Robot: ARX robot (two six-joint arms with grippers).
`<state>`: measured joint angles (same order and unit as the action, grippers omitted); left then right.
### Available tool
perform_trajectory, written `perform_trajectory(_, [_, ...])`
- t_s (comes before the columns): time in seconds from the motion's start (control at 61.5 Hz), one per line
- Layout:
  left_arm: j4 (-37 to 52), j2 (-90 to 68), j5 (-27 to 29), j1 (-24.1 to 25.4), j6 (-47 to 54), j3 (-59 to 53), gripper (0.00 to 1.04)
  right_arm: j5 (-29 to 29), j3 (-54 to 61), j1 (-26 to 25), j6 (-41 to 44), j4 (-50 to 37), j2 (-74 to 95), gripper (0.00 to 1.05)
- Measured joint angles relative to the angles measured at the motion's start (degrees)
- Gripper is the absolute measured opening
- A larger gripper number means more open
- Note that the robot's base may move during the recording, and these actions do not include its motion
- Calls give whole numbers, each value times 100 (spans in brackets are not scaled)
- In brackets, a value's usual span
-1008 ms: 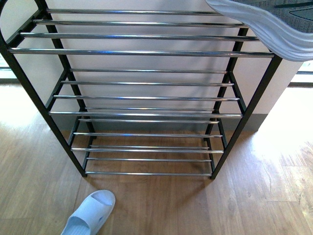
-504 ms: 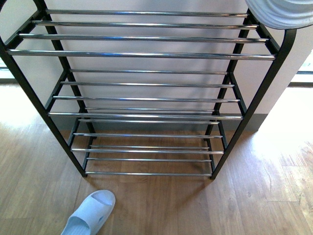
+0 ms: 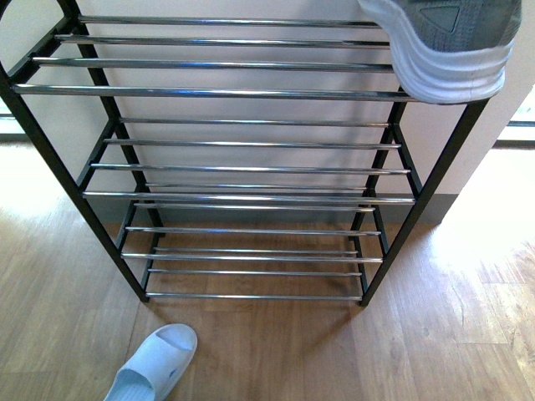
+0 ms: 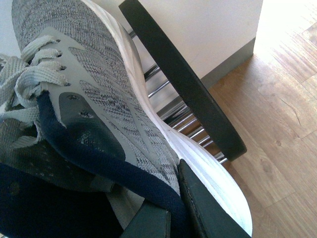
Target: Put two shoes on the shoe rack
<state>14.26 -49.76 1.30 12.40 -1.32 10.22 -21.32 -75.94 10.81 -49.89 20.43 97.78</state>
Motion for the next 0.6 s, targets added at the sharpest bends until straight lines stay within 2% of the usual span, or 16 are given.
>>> perform_trajectory(0.488, [0,0,0,0,0,0,3,-17,-785,-245,85,247,758,2])
perform_trajectory(0.602, [0,0,0,0,0,0,3,98,-815,-278,125,107,758,19])
